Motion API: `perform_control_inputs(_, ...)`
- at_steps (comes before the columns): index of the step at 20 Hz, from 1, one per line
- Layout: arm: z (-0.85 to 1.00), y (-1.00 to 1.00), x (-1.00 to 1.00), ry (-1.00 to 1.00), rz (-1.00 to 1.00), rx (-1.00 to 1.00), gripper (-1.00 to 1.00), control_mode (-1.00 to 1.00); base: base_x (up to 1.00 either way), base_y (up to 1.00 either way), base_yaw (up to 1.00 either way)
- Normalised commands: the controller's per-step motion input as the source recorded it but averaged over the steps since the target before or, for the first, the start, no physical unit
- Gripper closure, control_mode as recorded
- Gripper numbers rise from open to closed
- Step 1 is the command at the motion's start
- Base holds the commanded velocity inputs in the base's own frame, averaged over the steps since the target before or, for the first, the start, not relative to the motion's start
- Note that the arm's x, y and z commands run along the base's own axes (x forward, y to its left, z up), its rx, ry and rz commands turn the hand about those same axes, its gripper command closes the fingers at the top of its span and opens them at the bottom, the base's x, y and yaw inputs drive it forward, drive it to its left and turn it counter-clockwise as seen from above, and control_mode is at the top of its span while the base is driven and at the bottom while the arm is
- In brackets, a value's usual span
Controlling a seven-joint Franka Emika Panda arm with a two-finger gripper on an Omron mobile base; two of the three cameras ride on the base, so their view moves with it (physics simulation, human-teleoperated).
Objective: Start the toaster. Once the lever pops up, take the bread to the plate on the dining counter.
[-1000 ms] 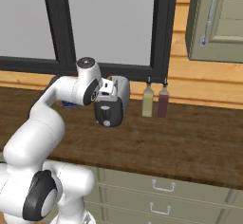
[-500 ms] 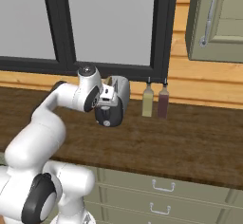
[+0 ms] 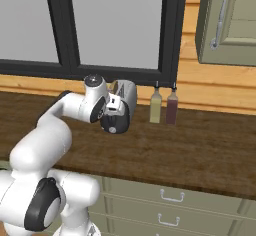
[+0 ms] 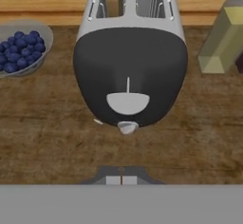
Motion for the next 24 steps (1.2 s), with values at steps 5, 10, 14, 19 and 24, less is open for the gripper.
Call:
perform_control_inputs(5,0.00,0.00,0.20,0.00,0.00,0.03,1.00,-1.00,0.00,0.00,0.00)
perform_control_inputs(10,-0.06,0.01,0.21,0.00,0.00,0.00,1.00,-1.00,0.00,0.00,0.00)
perform_control_inputs(14,-0.12,0.01,0.19,0.00,0.00,0.00,1.00,-1.00,0.00,0.00,0.00)
perform_control_inputs(19,-0.18,0.00,0.03,0.00,0.00,0.00,1.00,-1.00,0.00,0.00,0.00)
perform_control_inputs(24,-0.14,0.00,0.00,-0.01,0.00,0.00,1.00,-1.00,0.00,0.00,0.00)
